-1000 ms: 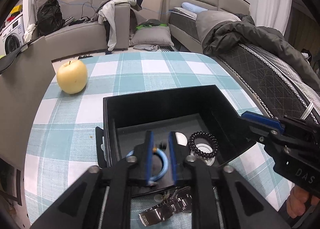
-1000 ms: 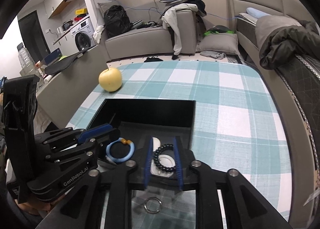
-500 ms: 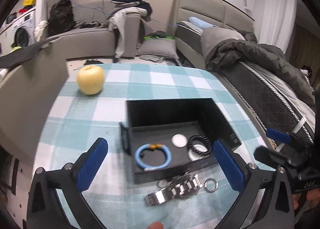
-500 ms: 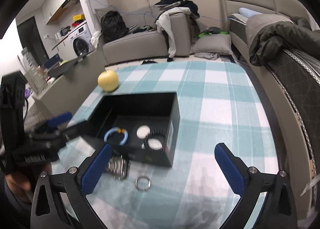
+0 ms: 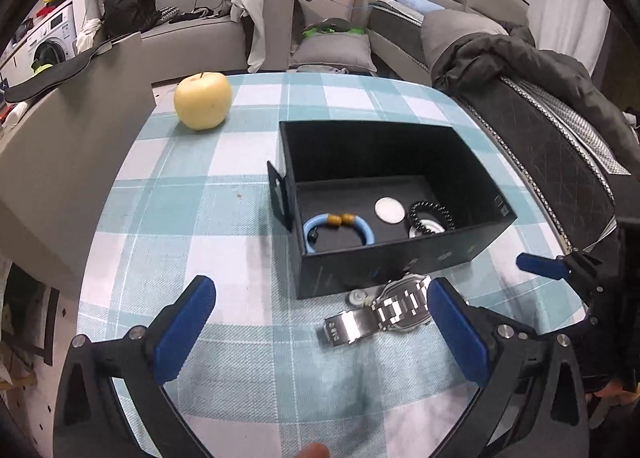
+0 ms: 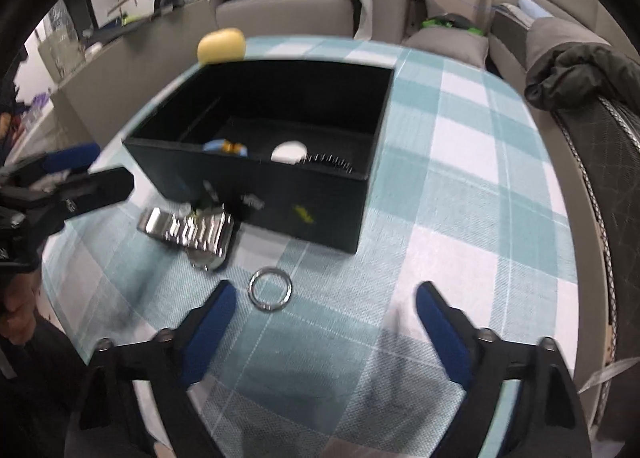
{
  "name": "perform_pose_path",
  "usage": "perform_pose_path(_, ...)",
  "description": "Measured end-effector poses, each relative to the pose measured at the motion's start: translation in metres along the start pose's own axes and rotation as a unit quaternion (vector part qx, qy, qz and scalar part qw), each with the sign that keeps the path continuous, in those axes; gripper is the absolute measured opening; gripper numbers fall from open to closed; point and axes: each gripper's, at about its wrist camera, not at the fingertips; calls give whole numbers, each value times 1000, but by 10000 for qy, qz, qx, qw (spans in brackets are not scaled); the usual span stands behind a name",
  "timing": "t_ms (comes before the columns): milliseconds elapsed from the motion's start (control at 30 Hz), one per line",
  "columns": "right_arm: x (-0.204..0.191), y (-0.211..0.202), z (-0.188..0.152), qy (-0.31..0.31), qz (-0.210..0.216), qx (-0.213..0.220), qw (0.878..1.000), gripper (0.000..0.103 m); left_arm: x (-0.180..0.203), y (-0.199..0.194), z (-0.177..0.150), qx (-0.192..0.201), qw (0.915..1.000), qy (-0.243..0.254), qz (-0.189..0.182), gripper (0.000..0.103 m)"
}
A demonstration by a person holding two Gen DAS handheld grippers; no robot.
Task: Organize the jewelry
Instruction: 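Move the right tool to the silver ring and grasp it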
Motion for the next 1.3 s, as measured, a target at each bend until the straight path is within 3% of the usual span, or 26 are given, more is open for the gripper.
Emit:
perform_pose_path(133,-10,11,-4,-150,192,-297,9993,56,-6,2,0,-79,9999,-102,36,102)
perform_pose_path(300,-25,13,-6,-479,126,-284,9984,56,-11,4,1,-123,9997,-199,31,102)
perform_pose_path(500,-31,13,-7,-609,176,-212,9978,39,-11,9,-1,-207,9996,-183,18,102)
perform_pose_path(567,-32,12,-6,-634,164,-177,9977,27,-10,10,-2,-247,9995,-174,12,102)
perform_pose_path(800,-34,8,-8,-657,256,-207,9973,26,-4,17,-6,-400,9992,-80,-16,102)
perform_pose_path(1300,-12,-26,10,-185,591,389,9973,26,9,29,-13,-795,9956,-158,-466,101)
Point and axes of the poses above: each gripper's, at about its wrist camera, not at the fingertips, and y roughly the way its jaws point, x to its right, z to its top, and after that the axes turned 3 degrees about x, right-handed
